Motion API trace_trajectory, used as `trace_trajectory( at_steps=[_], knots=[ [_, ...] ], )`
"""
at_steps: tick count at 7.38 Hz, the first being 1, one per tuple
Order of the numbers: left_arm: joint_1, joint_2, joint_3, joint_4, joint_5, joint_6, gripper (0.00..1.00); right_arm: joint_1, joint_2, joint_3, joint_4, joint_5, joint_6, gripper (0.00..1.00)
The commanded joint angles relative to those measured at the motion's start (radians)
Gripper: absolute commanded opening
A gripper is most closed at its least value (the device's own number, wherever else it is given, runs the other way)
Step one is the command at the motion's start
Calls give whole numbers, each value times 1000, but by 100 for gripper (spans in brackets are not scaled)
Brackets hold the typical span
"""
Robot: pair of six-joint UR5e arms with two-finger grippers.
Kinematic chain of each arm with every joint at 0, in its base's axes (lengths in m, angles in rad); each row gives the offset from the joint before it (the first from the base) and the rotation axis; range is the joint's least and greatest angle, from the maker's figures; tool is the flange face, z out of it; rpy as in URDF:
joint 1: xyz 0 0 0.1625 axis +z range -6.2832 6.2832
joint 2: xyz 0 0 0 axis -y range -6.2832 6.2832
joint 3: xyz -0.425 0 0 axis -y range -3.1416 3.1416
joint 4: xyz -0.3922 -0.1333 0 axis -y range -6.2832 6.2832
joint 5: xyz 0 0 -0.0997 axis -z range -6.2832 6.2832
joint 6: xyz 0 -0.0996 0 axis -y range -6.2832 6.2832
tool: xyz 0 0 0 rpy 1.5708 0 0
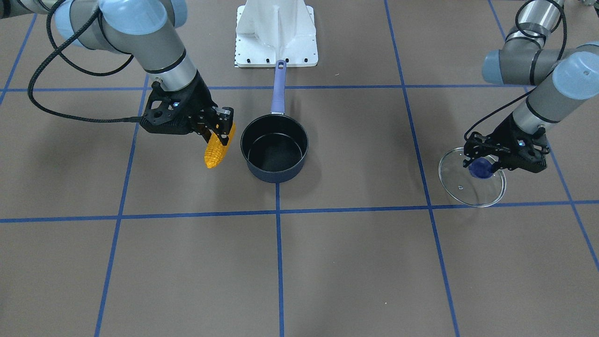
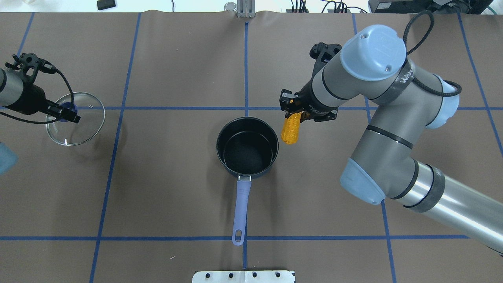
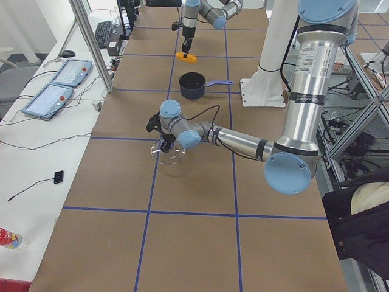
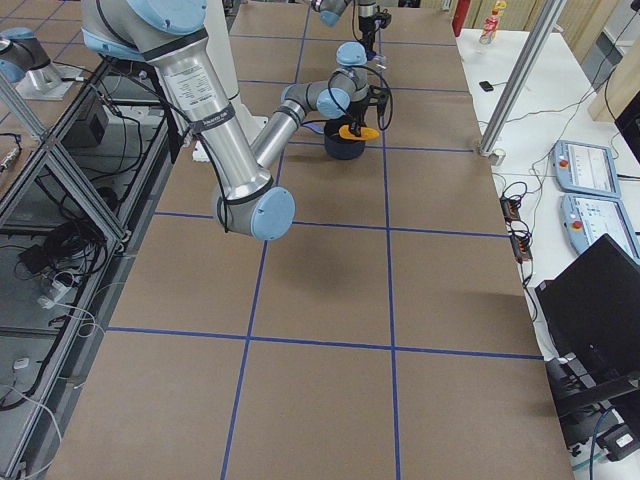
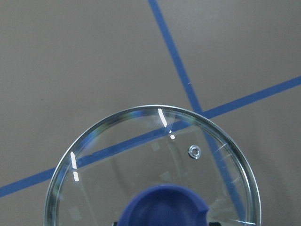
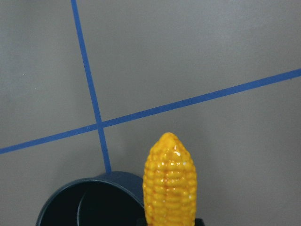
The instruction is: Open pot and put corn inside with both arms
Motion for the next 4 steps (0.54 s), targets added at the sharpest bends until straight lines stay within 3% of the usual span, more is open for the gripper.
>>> trace_trajectory(
  at_steps=[1,4],
  knots=[
    [-3,48,13,-68,-5,-1,38,-43,19,-5,-2,-43,17,3],
    [1,47,22,-65,-1,-9,38,-45,26,-6,-2,-48,19,3]
  ],
)
